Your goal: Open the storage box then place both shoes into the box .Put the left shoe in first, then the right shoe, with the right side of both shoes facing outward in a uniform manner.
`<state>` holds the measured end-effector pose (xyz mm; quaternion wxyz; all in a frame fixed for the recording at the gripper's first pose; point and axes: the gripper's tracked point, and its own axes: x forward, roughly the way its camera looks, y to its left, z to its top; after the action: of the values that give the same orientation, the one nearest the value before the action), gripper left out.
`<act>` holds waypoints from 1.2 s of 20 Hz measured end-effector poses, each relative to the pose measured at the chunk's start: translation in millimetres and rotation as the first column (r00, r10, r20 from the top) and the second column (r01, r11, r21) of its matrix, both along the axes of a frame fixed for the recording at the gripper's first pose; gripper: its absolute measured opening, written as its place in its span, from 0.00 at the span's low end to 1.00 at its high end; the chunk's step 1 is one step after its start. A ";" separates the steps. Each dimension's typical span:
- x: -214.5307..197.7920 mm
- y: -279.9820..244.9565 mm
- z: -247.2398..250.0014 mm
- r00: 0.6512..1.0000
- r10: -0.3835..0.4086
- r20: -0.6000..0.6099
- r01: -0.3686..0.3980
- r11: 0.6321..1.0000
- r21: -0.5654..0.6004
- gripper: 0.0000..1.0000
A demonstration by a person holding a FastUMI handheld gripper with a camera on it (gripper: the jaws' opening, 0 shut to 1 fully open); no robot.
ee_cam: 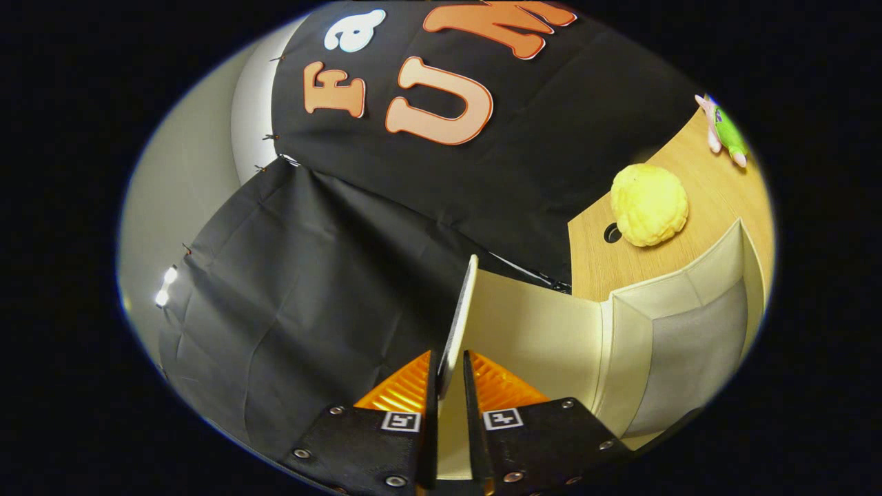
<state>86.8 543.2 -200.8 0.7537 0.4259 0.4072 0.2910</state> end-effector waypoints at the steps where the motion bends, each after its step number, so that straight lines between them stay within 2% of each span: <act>1: -4.8 1.3 -0.9 1.000 0.005 0.009 -0.005 1.000 -0.007 0.26; 2: -5.9 3.8 3.1 1.000 0.010 0.021 -0.010 1.000 -0.008 0.44; 3: -8.9 2.8 6.5 0.999 0.022 0.039 -0.022 1.000 -0.008 0.52; 4: -10.6 -0.1 7.6 0.998 0.032 0.054 -0.031 0.999 -0.021 0.65; 6: -14.8 -15.5 9.6 0.994 0.054 0.090 -0.048 0.996 -0.070 0.80; 8: -22.6 -43.2 9.8 0.987 0.079 0.140 -0.056 0.985 -0.161 0.87; 12: -36.0 -110.7 5.7 0.961 0.140 0.239 -0.036 0.919 -0.392 0.95; 15: -54.6 -165.2 -2.5 0.945 0.211 0.251 -0.041 0.834 -0.550 0.97; 17: -58.4 -205.8 -3.4 0.928 0.237 0.287 0.005 0.763 -0.646 0.98; 21: -76.9 -268.8 -14.3 0.912 0.284 0.297 0.055 0.631 -0.774 0.98; 23: -89.4 -297.0 -25.5 0.923 0.280 0.265 0.050 0.593 -0.804 0.98; 24: -93.0 -310.1 -32.2 0.932 0.269 0.243 0.042 0.585 -0.810 0.98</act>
<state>-6.2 233.1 -233.1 0.9017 -0.0444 0.3843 0.1931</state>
